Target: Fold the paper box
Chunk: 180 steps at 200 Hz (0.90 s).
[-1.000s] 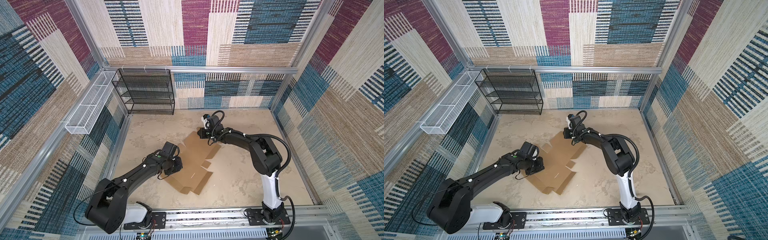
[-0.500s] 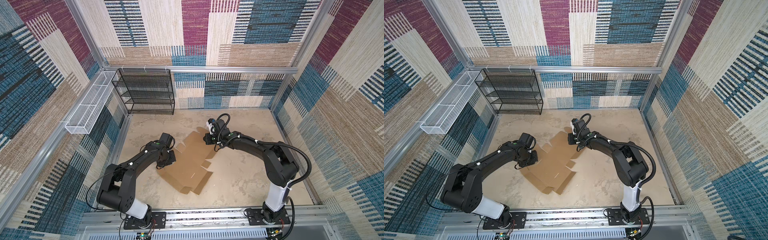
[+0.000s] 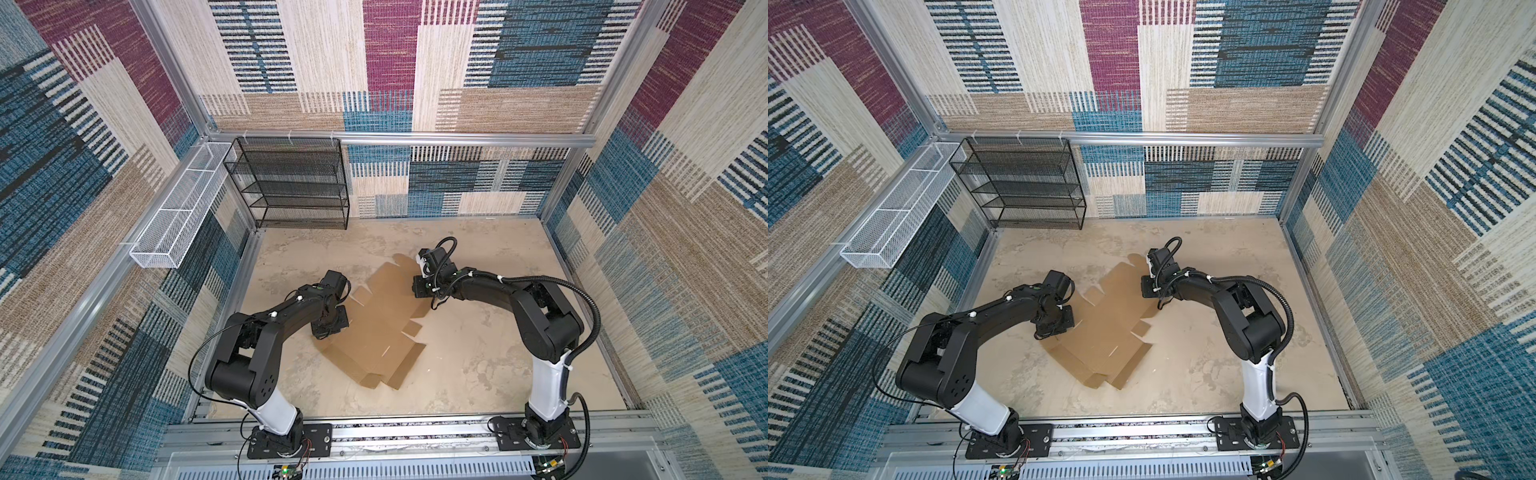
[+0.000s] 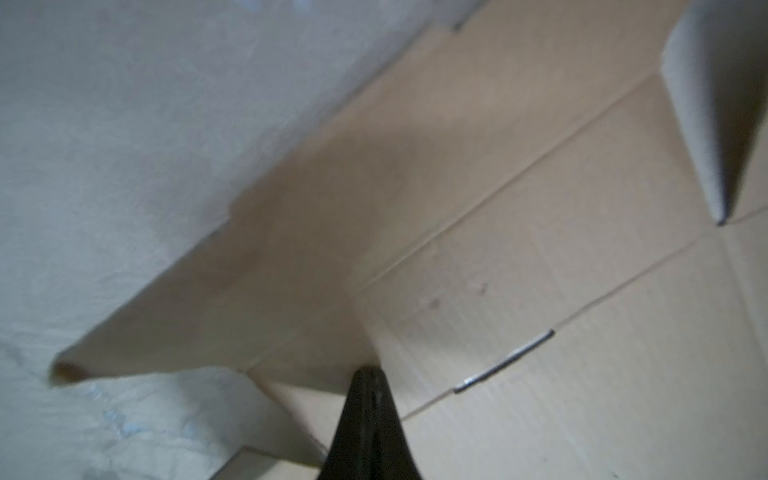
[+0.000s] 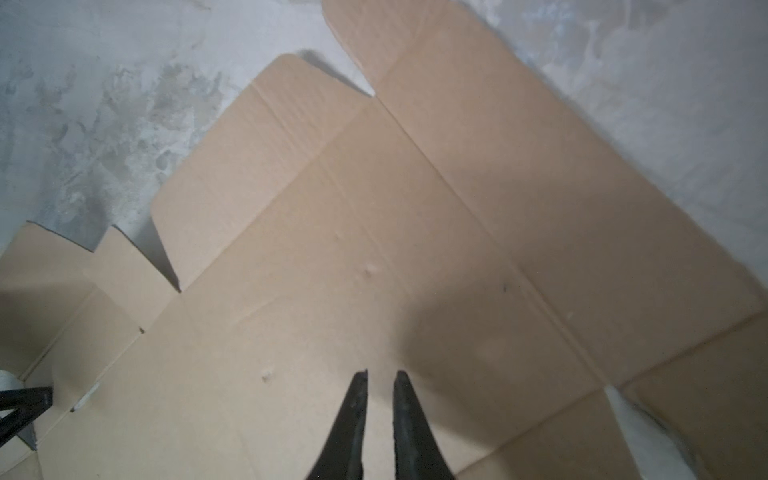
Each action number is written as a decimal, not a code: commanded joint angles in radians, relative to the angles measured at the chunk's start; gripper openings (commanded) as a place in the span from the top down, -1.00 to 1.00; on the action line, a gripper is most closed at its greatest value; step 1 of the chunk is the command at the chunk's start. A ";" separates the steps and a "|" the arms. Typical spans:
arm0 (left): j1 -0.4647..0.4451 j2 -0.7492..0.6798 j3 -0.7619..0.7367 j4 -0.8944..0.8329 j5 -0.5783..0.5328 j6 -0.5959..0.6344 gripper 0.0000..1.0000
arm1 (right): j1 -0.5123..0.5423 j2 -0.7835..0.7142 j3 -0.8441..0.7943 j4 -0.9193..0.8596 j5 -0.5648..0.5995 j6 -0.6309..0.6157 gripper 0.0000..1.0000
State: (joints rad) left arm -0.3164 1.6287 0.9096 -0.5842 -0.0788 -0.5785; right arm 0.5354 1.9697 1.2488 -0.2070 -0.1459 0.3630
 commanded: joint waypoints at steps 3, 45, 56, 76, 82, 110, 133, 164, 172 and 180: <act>-0.002 -0.003 -0.051 0.031 0.003 -0.049 1.00 | 0.001 0.022 -0.001 0.023 -0.005 0.008 0.67; -0.027 -0.068 -0.127 0.044 0.040 -0.111 1.00 | 0.001 0.088 0.053 0.017 -0.019 -0.002 0.68; -0.046 -0.091 -0.144 0.045 0.051 -0.135 1.00 | 0.001 0.109 0.076 0.015 -0.017 -0.007 0.68; -0.096 -0.124 -0.162 0.046 0.073 -0.175 1.00 | 0.001 0.148 0.128 0.006 -0.028 -0.020 0.69; -0.116 -0.130 -0.165 0.048 0.081 -0.189 1.00 | 0.002 0.159 0.142 0.006 -0.040 -0.029 0.69; -0.228 -0.145 -0.163 0.056 0.109 -0.253 1.00 | 0.001 0.209 0.228 -0.010 -0.064 -0.065 0.69; -0.317 -0.132 -0.153 0.081 0.113 -0.297 1.00 | 0.001 0.243 0.295 -0.026 -0.083 -0.081 0.69; -0.400 -0.076 -0.126 0.131 0.123 -0.341 1.00 | 0.019 0.271 0.360 -0.037 -0.124 -0.098 0.69; -0.413 -0.063 -0.117 0.154 0.135 -0.353 1.00 | 0.027 0.275 0.390 -0.048 -0.125 -0.101 0.69; -0.424 -0.059 -0.110 0.185 0.152 -0.364 1.00 | 0.034 0.271 0.401 -0.049 -0.127 -0.096 0.69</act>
State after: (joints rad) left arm -0.7128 1.5398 0.7906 -0.4423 0.0071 -0.8795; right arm 0.5503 2.2372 1.6070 -0.2371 -0.2363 0.2848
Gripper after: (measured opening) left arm 0.060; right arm 0.157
